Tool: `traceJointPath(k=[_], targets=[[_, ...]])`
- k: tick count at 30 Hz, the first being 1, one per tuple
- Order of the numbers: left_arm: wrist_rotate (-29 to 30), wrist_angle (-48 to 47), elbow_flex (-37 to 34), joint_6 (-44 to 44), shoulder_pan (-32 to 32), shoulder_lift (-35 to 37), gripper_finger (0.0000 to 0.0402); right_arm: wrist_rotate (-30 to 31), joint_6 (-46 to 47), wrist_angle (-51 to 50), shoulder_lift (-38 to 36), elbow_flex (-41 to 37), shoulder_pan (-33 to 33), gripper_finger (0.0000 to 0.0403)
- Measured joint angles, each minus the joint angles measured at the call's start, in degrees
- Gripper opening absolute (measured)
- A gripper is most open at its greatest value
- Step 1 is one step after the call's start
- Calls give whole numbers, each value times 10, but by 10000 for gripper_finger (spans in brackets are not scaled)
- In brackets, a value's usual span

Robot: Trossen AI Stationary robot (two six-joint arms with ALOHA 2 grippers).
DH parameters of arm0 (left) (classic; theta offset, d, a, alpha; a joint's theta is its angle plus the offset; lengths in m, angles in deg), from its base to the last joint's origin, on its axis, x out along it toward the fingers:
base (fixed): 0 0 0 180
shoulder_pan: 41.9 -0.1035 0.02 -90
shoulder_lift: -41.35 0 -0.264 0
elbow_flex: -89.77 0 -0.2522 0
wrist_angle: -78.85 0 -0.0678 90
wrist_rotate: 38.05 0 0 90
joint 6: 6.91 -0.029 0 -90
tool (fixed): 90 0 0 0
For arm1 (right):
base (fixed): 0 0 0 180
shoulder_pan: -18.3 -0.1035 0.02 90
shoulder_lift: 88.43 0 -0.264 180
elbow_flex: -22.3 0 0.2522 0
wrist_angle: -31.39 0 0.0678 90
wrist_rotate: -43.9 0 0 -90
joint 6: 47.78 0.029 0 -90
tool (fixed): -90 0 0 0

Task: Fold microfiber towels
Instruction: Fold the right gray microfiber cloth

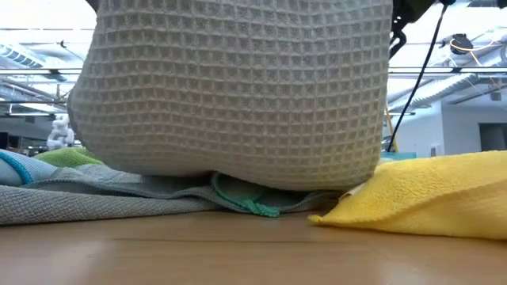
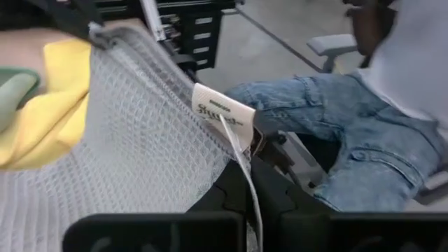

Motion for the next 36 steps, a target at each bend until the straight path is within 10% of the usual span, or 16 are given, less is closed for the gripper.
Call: traceJointPath(k=[14,36], targets=[[245,-159,-1,17,-68,1,10,149,65,-141,0,-2,25,4],[262,-178,-3,4,-194,-49,31,163,65,-253,0,-1,134,46]])
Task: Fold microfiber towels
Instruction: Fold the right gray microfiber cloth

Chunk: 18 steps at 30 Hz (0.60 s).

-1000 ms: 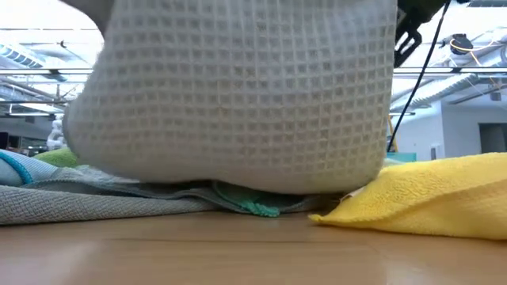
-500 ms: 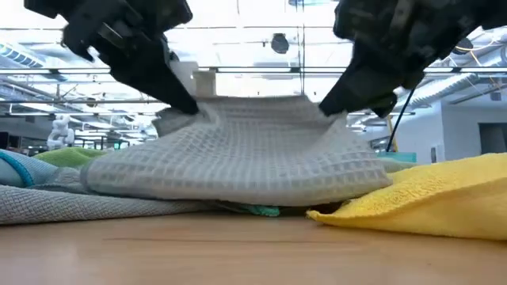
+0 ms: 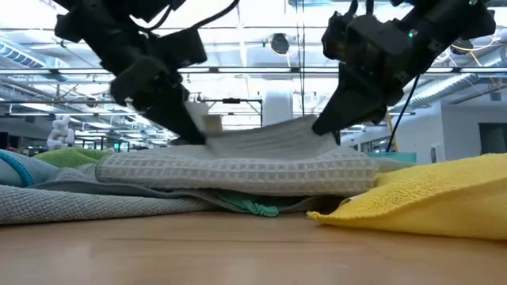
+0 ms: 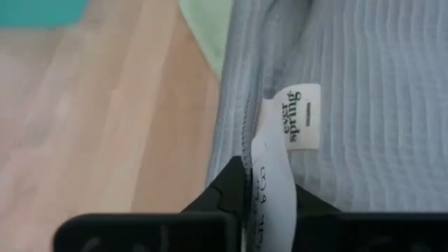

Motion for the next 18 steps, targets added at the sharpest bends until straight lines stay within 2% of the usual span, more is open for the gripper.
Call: traceJointPath(k=[5,9,14,18], targets=[[19,12,0,7,-8,-21,98,47,20,-20,0,0,0,107],[72,12,4,20,-14,-20,140,90,33,-29,-7,0,0,143],[76,12,5,28,-15,26,157,121,51,-59,-24,0,-10,151],[38,33,4,35,2,55,158,97,-2,-36,-19,0,-34,142]])
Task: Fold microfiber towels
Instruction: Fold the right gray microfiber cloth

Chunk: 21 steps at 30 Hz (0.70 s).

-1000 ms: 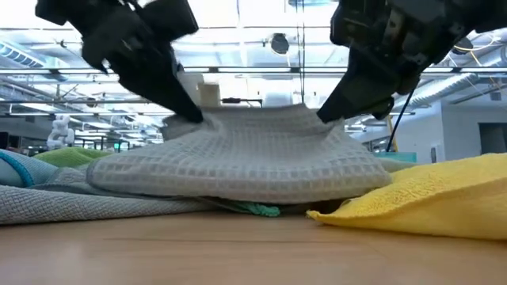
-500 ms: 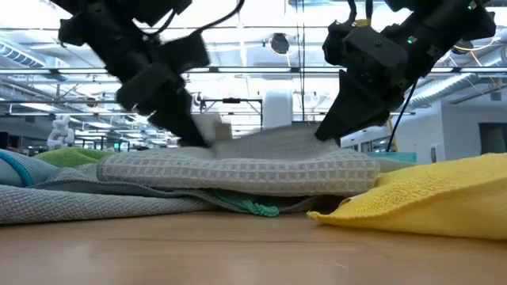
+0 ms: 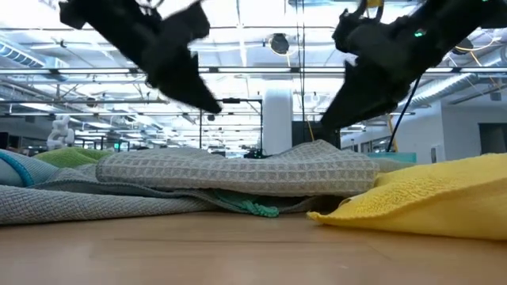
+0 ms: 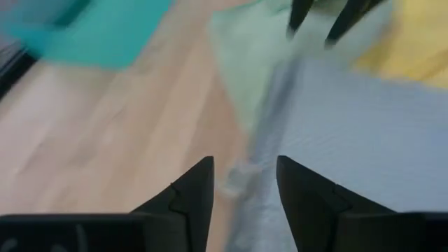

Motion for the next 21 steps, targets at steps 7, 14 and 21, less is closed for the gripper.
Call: traceJointPath(k=[7,14,21], targets=[[-17,45,-1,-39,47,-29,159,-8,-110,142,52,1,-12,98],[13,24,-14,-37,33,-84,159,-8,-167,204,122,1,22,36],[58,-23,-15,-30,-8,-120,159,-8,-161,211,175,0,57,2]])
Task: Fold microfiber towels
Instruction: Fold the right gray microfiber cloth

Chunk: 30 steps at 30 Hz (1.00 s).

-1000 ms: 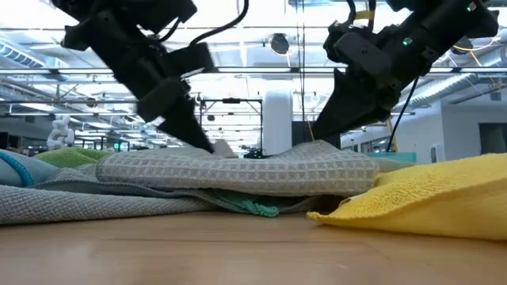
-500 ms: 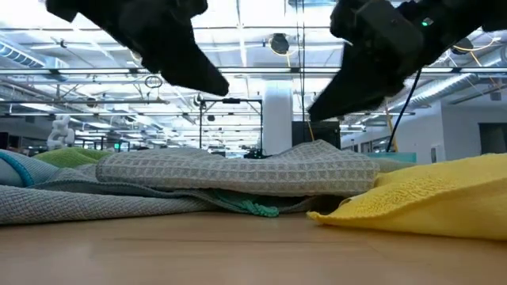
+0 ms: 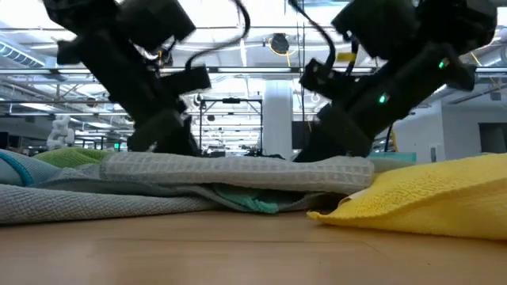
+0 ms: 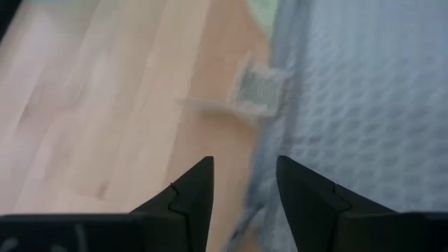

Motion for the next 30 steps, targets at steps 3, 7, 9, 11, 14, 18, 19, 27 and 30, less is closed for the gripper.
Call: traceJointPath(k=[3,7,9,11,14,18,19,27,30], targets=[[-9,8,1,-11,-12,8,159,0,6,-2,-3,0,3,6],[-12,0,3,-17,-8,51,159,0,-1,-6,-36,0,3,6],[-12,-18,0,-20,1,85,159,0,-10,-7,-60,0,0,5],[-13,-3,2,-25,14,114,159,-1,-22,-7,-83,0,-6,5],[-16,16,2,-34,43,153,159,-35,-45,-9,-112,0,-17,7],[-27,62,2,-54,88,162,159,-75,-57,-21,-122,1,-40,23],[-27,79,2,-59,99,158,159,-76,-58,-28,-122,0,-46,29],[-28,130,27,-58,158,86,159,-75,-53,-53,-115,0,-75,75],[-29,125,62,-65,174,39,160,-75,-58,-58,-115,0,-81,84]])
